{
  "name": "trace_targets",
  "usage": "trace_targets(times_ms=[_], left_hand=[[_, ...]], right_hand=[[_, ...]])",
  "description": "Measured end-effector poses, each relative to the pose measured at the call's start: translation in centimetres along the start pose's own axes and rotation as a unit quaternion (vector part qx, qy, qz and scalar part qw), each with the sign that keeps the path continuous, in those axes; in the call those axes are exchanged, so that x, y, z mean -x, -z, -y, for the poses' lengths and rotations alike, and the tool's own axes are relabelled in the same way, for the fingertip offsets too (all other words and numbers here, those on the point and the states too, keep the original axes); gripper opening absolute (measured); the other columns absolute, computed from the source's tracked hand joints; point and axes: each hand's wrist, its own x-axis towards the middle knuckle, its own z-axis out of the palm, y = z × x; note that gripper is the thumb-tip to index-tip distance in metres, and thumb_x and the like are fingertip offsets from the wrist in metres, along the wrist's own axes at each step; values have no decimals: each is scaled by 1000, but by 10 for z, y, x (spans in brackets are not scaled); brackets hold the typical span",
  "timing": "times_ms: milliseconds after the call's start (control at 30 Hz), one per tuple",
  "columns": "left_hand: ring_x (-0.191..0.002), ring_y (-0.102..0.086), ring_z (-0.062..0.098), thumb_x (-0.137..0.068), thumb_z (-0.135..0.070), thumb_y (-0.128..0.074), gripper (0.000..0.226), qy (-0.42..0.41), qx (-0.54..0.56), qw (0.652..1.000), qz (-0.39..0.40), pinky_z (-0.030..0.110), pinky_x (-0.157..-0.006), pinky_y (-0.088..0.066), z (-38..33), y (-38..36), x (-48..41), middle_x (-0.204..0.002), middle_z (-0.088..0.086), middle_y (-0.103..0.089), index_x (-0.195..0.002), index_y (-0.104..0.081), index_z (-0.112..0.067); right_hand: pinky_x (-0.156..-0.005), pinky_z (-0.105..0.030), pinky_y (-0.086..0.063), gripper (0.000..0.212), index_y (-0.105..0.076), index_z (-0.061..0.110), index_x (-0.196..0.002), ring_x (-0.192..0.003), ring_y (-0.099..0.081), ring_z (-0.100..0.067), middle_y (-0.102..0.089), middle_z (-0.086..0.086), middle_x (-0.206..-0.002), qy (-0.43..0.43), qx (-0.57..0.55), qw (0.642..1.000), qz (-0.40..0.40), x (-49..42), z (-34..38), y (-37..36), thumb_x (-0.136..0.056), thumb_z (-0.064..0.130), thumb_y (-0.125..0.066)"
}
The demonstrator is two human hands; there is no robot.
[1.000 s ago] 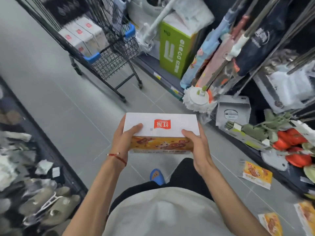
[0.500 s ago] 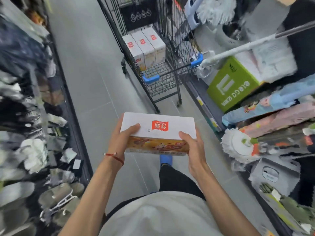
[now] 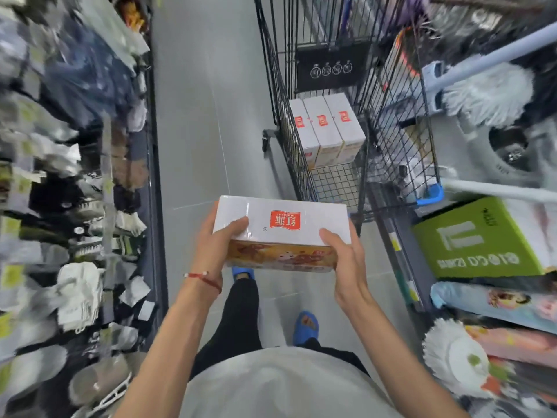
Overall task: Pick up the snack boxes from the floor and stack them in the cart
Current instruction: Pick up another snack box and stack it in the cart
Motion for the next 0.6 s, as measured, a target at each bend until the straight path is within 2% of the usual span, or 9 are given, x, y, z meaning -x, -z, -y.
trace_targets(times_ms=[67, 133, 200, 300, 433, 500, 600], left_hand=[[-100, -73, 19, -91, -18, -68, 28, -8, -1, 1000, 13, 27, -71, -57, -22, 6, -34, -109, -4, -77, -114, -67, -33], [-105, -72, 23, -84, -21, -74, 39, -17, -3, 1000, 22, 33, -79, -58, -46, 11, -68, -112, -3, -76, -122, -66, -29], [-104, -73, 22, -77, -29, -75, 50, -28, -21, 999, 37, 35, -82, -57, -75, 18, -99, -110, -5, -76, -126, -65, -28], [-104, -72, 18, -84, -23, -76, 49, -50, -43, 996, 65, 27, -78, -54, -116, 21, -141, -115, -5, -75, -131, -63, -28], [-104, -68, 14, -91, -14, -70, 50, -80, -59, 989, 106, 12, -70, -51, -164, 5, -186, -123, -1, -70, -138, -58, -26], [-95, -68, 2, -91, -13, -69, 51, -97, -72, 985, 123, 5, -64, -49, -183, -8, -203, -121, -4, -71, -139, -59, -28], [-90, -68, -8, -90, -9, -70, 54, -113, -86, 976, 163, 4, -66, -48, -210, -36, -231, -121, -7, -73, -139, -59, -28]], right_hand=[[-96, -41, -57, 68, -58, 31, -144, -115, -71, -25, -76, -1, -122, 5, -3, 1000, -16, -26, 13, -24, -78, 38, -72], [-100, -43, -56, 70, -57, 32, -145, -117, -70, -25, -75, 0, -124, 12, -12, 999, -33, -47, 27, -48, -78, 38, -73], [-96, -39, -54, 66, -59, 33, -143, -117, -70, -23, -76, 3, -122, 16, -23, 998, -51, -65, 40, -74, -78, 37, -73], [-89, -30, -51, 61, -61, 29, -141, -117, -69, -21, -76, 3, -123, 18, -58, 994, -85, -86, 61, -105, -82, 33, -74], [-72, -20, -53, 41, -64, 32, -133, -107, -69, -14, -76, 2, -121, 13, -102, 986, -133, -113, 86, -132, -95, 20, -70], [-71, -21, -51, 46, -65, 33, -133, -106, -69, -14, -76, 2, -121, 14, -126, 979, -158, -126, 97, -137, -89, 26, -73], [-73, -19, -52, 49, -63, 31, -136, -105, -68, -13, -75, 6, -120, 33, -155, 967, -201, -154, 110, -136, -89, 25, -73]])
